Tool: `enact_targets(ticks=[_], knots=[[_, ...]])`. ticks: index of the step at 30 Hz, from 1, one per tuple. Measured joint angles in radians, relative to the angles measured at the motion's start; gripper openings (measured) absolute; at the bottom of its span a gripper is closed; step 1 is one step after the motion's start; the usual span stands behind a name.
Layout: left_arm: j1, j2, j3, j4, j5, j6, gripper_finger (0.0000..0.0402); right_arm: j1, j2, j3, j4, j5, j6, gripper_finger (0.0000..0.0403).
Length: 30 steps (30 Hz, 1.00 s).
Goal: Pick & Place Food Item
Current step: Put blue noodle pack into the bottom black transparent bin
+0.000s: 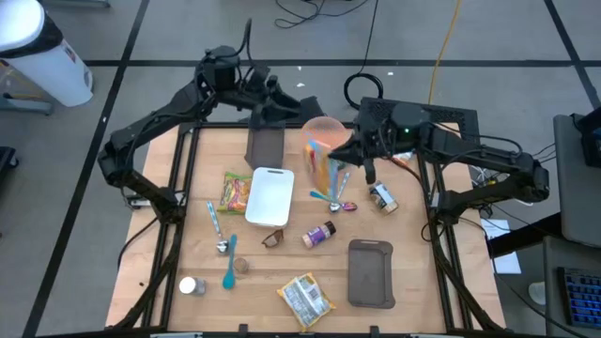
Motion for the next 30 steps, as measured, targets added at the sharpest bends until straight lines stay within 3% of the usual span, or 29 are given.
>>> enact_targets(ticks=[7,12,22,30], knots=[[-0.061,0.025,0.0,0.0,0.074,-0.032,0.0207,0.0,0.016,0.001,0.021,-0.136,0.091,0.0],[-0.106,0.065,0.0,-0.004,0.127,-0.053,0.0207,0.0,0.049,0.001,0.181,-0.251,0.191,0.0],[-0.165,0.089,0.01,0.097,0.127,-0.028,0.0207,0.0,0.121,0.001,0.253,-0.405,0.326,0.0],[-0.182,0.127,0.098,-0.084,0.13,0.07,0.0207,0.002,0.16,0.001,0.46,-0.513,0.47,0.0]])
